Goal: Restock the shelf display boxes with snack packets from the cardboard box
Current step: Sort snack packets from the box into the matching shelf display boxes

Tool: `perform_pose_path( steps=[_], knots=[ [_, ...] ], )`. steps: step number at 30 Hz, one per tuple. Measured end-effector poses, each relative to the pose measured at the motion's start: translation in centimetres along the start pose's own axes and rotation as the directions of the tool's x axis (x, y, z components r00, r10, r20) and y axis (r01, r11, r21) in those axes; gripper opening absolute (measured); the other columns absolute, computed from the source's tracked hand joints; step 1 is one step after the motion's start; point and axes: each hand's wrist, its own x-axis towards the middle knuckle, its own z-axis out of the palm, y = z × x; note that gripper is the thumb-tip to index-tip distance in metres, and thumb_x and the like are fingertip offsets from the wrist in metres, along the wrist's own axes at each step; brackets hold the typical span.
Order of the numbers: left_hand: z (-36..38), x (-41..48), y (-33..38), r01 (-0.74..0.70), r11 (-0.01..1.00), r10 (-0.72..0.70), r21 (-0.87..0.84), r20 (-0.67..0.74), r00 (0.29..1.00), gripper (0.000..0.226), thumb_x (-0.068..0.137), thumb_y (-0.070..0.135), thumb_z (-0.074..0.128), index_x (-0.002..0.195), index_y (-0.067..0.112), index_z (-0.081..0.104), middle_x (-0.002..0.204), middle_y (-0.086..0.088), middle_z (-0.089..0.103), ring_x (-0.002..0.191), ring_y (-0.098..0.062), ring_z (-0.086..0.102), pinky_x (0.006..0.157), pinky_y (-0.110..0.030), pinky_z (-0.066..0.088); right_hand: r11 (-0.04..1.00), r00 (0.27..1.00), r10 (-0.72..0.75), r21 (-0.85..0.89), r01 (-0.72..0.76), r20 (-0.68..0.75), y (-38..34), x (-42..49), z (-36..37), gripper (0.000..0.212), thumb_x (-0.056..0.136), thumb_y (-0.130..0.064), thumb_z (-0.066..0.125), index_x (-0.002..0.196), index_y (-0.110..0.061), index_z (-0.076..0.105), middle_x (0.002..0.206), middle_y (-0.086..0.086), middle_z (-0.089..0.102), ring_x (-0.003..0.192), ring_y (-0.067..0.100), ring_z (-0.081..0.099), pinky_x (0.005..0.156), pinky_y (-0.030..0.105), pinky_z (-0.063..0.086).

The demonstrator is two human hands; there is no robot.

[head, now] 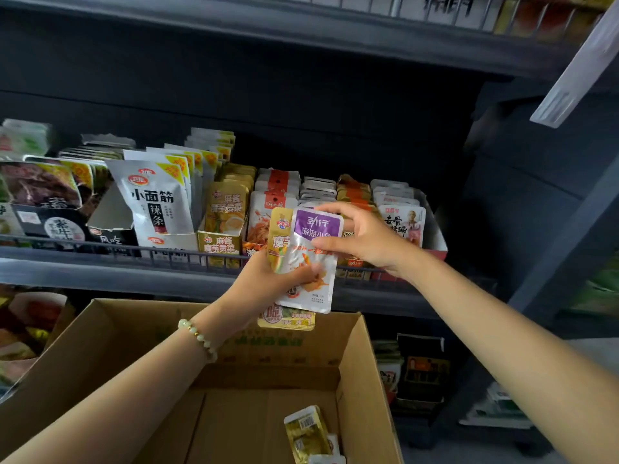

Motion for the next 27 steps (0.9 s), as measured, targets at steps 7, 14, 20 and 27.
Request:
perform_pose_path(
  steps=[7,14,20,27],
  knots=[
    [-1.8,-0.9,0.5,0.010,1.000,-0.008,-0.019,0.073,0.997,0.039,0.064,0.015,0.078,0.100,0.016,0.063,0.091,-0.002,0.076,0.083,-0.019,0.073,0.072,-0.031,0.060,0.958,0.992,0.120,0.265,-0.105,-0.042,-0.3,0.5,0.1,0.040,0.080,-0.010,0.071,0.116,-0.021,0.057,0.101,0.007,0.071,0.090,0.019,0.070,0.068,0.024,0.058],
    [-2.6,-0.1,0.3,-0.077,0.968,0.055,-0.240,-0.100,0.993,0.039,0.063,0.017,0.075,0.100,0.017,0.063,0.091,-0.002,0.076,0.082,-0.017,0.073,0.064,-0.025,0.058,0.824,0.975,0.219,0.527,-0.208,0.042,-0.5,0.9,0.6,0.017,0.088,-0.002,0.060,0.102,-0.012,0.063,0.087,0.001,0.073,0.073,0.008,0.070,0.055,0.016,0.056],
    [-2.9,0.4,-0.5,0.003,0.981,-0.011,-0.196,-0.039,0.999,0.029,0.075,0.007,0.074,0.100,0.017,0.064,0.091,0.002,0.076,0.084,-0.015,0.073,0.072,-0.028,0.060,0.902,0.976,0.105,0.432,-0.013,-0.189,-0.3,2.0,1.3,0.027,0.084,0.000,0.065,0.107,-0.012,0.060,0.092,0.002,0.070,0.073,0.008,0.070,0.058,0.018,0.055],
    [-3.3,1.3,-0.2,-0.024,0.977,0.000,-0.212,-0.110,0.994,0.032,0.075,0.019,0.073,0.105,0.019,0.062,0.095,0.000,0.076,0.085,-0.016,0.073,0.073,-0.029,0.058,0.925,0.973,0.086,0.380,0.002,-0.215,-0.6,2.1,0.1,0.023,0.085,-0.007,0.066,0.104,-0.018,0.061,0.100,0.004,0.070,0.084,0.013,0.071,0.068,0.023,0.057]
  ],
)
